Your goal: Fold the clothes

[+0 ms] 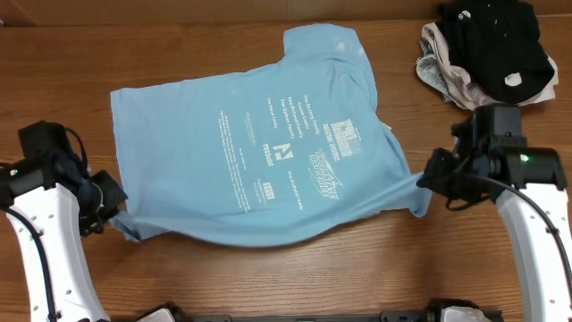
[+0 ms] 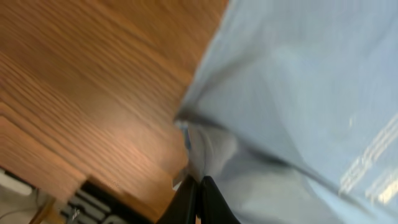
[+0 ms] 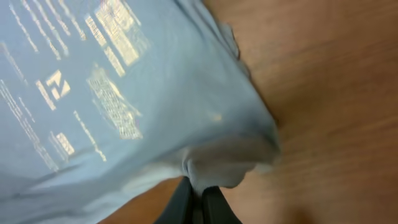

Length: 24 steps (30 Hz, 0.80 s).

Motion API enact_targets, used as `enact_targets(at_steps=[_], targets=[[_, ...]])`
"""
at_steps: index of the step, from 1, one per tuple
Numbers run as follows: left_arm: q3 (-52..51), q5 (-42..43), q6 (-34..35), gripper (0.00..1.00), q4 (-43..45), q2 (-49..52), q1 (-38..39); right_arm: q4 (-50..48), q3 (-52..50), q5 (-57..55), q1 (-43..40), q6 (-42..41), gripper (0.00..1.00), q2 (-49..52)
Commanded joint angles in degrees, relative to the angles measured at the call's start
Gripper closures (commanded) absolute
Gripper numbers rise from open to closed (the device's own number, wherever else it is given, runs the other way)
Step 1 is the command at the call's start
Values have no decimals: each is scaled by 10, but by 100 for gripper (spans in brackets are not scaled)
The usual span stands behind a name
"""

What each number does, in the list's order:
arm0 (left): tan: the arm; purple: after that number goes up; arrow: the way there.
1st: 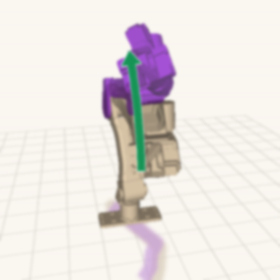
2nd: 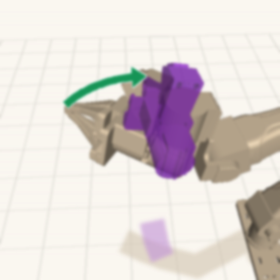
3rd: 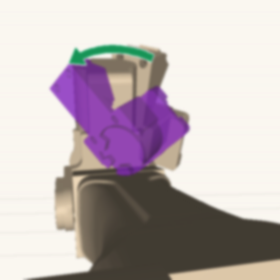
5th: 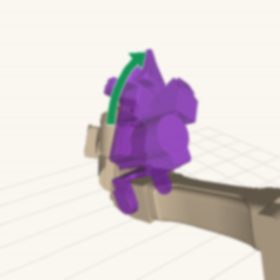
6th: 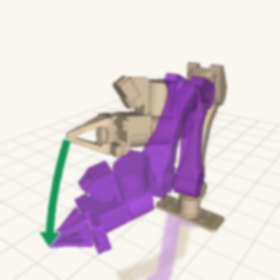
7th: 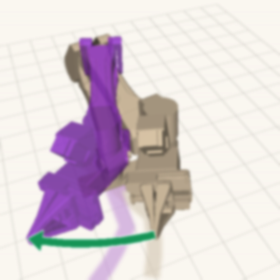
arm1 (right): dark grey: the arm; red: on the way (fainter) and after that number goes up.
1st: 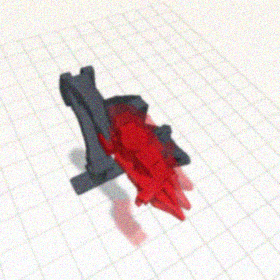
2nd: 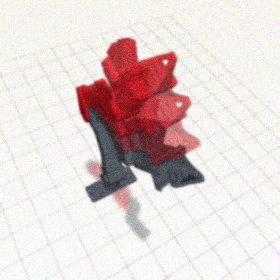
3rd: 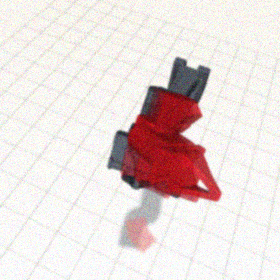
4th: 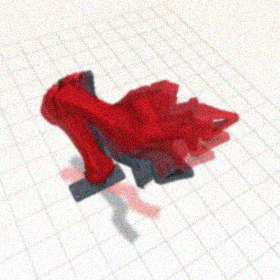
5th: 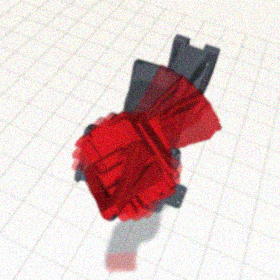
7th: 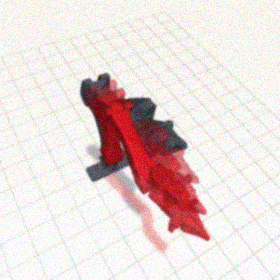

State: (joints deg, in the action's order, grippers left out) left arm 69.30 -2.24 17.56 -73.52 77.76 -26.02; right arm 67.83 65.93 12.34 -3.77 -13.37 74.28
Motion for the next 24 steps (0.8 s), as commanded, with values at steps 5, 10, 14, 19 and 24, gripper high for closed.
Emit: enact_targets(at_steps=[5,10,14,19,24], targets=[[-3,-80,43,96,44,-14,-18,-96,1,28,-4,47,96,12],[-6,-117,44,96,47,-13,-18,-157,1,54,5,67,96,34],[-19,-122,47,96,66,-9,-18,-193,1,53,25,79,96,61],[-49,-151,47,96,136,0,-18,-231,1,43,38,89,96,93],[-50,-130,47,96,186,14,-17,-252,7,42,37,90,96,96]])
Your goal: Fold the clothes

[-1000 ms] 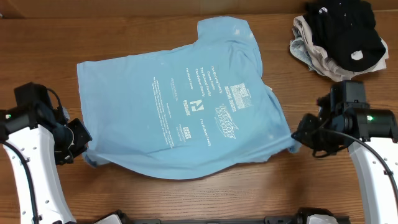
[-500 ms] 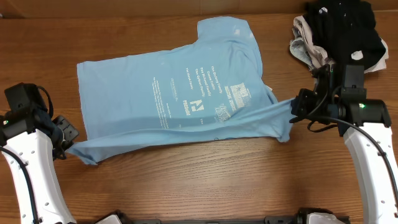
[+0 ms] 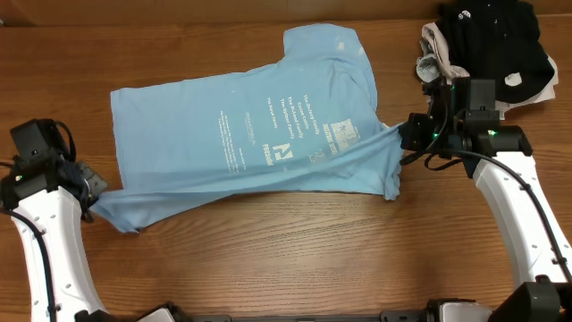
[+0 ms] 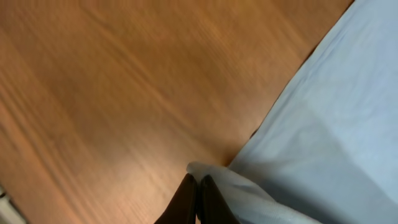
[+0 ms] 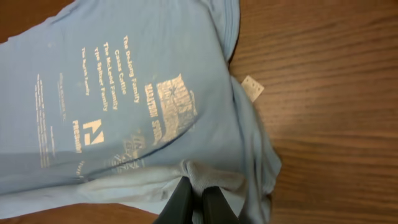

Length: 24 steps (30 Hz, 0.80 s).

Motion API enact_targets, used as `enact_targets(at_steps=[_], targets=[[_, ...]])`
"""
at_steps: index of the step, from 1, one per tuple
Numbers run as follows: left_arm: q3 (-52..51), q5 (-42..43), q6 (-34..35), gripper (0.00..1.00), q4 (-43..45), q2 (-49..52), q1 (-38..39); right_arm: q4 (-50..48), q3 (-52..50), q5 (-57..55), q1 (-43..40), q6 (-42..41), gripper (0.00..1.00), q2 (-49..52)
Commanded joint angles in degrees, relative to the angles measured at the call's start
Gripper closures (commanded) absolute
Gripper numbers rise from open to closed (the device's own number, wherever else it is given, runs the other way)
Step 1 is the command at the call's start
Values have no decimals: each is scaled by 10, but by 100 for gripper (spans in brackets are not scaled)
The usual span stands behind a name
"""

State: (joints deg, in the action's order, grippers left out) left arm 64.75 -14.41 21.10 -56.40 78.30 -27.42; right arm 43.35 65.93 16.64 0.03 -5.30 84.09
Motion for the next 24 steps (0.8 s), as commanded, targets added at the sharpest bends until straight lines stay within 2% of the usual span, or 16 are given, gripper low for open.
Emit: enact_targets(at_steps=[1,7,11,14,18,24], targets=[[-4,-3,12,96,21,11,-3,-9,9,0,-1,11,96,-3],[-4,5,11,96,29,24,-3,-29,11,-1,0,24,96,-2],[3,16,-9,96,29,24,-3,-2,44,-5,-12,23,96,-11],[39,37,-18,96,-6,18,-3,59,99,-17,-29,24,96,-26],[106,33,-34,96,-96,4,-3,195,183,-68,-56,24,96,-44],[146,22,-49,96,-164,-38,-3,321,240,-95,-115,28,96,-73]])
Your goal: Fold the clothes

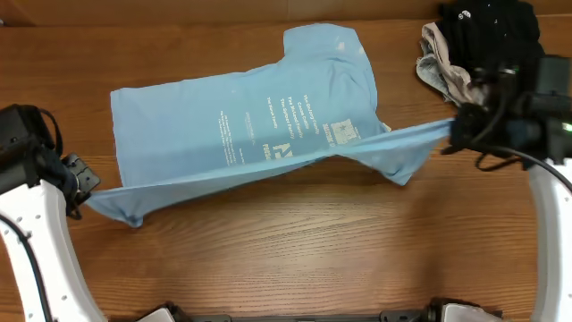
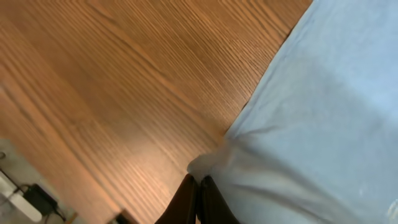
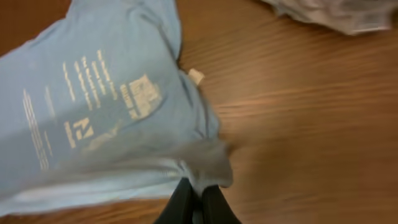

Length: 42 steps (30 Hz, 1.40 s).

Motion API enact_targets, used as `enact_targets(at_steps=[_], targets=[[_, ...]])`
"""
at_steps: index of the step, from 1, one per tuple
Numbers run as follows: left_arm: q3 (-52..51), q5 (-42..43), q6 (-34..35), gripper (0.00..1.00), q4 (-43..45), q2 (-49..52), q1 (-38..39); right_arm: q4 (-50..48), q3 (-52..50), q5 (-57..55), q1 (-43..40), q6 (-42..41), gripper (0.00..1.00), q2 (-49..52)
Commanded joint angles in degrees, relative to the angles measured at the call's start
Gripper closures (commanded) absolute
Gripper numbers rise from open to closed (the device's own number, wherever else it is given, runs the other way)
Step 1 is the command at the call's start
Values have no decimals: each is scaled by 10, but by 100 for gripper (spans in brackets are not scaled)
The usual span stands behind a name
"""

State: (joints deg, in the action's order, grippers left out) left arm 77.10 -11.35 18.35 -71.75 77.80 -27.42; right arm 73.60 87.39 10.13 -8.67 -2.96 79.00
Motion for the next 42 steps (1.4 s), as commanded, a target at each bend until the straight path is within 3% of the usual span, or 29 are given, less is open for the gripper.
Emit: enact_targets(at_steps=[1,8,15,28,42], targets=[[22,-9,-21,96,-15,-41,-3,32,27,-28,-39,4,96,-26],[22,-8,-36,96,-61,-94,-3,114,27,0,-68,4,96,-35],[-5,-5,-34,96,-65,-93,-3,124,27,4,-68,5,96,-32],[-122,-4,-14,96,55,-54,-3,78,26,4,-38,16,96,60],[-132,9,-16,96,198,73,-3,-51,26,4,30,22,96,175]])
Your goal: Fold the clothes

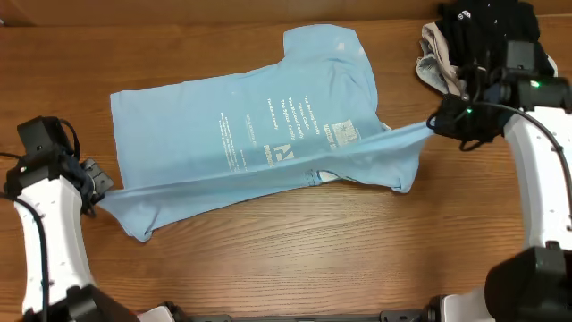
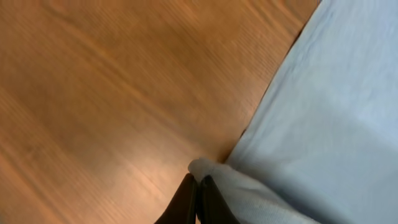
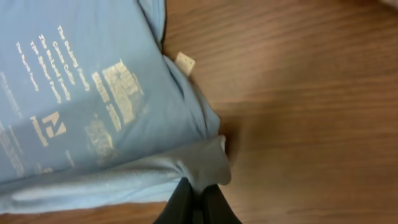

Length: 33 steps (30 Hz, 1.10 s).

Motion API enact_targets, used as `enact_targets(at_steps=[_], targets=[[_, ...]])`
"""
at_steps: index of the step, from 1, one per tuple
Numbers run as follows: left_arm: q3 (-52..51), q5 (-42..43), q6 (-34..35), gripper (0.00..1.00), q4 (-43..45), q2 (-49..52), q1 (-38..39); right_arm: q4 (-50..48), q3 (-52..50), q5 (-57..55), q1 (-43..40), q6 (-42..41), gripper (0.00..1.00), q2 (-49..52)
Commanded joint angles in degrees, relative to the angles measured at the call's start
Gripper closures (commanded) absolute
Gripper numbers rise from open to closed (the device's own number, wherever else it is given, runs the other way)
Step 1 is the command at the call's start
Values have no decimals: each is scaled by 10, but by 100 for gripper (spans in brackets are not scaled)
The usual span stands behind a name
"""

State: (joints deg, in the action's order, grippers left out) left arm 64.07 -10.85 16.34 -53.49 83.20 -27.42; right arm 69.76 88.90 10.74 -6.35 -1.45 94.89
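A light blue T-shirt (image 1: 241, 125) with white print lies across the wooden table, its near edge lifted and folded back over the print as a stretched band (image 1: 268, 179). My left gripper (image 1: 96, 190) is shut on the band's left corner (image 2: 205, 169). At the other end my right gripper (image 1: 438, 122) is shut on the right corner (image 3: 205, 162). In the right wrist view the shirt's print (image 3: 118, 87) and a small white tag (image 3: 184, 61) show beyond the pinched cloth.
A heap of black and beige clothes (image 1: 487, 45) sits at the table's far right corner, just behind my right arm. Bare wood (image 1: 313, 259) runs along the near side of the table.
My right gripper has moved left and a little toward the shirt, so the band hangs slacker. The left gripper has shifted slightly right and nearer, still holding its corner.
Both grippers first held the shirt's near corners low at the table's front edge. Then the near edge was lifted and carried back over the print. It was stretched taut between wide-apart arms, and now lies as a looser band across the shirt's lower half.
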Motion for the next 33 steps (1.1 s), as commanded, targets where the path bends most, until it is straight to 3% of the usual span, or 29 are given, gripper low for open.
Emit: enact_targets(at_steps=[1,18,19,20,21,22,23,24,27,33], targets=[[-2,4,4,96,28,33,-3,-22,11,-2,9,9,96,28],[-2,59,4,96,130,169,2,-140,11,14,52,30,96,110],[-2,59,4,94,134,169,4,-144,11,14,59,30,89,111],[-2,59,4,88,137,169,5,-149,11,14,64,30,74,111],[-2,59,4,72,140,169,7,-155,11,13,69,31,51,111],[-2,60,4,48,143,169,9,-159,11,13,73,33,30,111],[-2,61,4,34,146,169,9,-163,11,13,76,33,18,111],[0,63,4,20,148,169,9,-166,11,13,77,31,12,111],[23,81,1,7,127,168,9,-150,16,14,72,7,1,111],[201,122,-26,0,-32,168,9,-12,82,32,31,0,0,97]])
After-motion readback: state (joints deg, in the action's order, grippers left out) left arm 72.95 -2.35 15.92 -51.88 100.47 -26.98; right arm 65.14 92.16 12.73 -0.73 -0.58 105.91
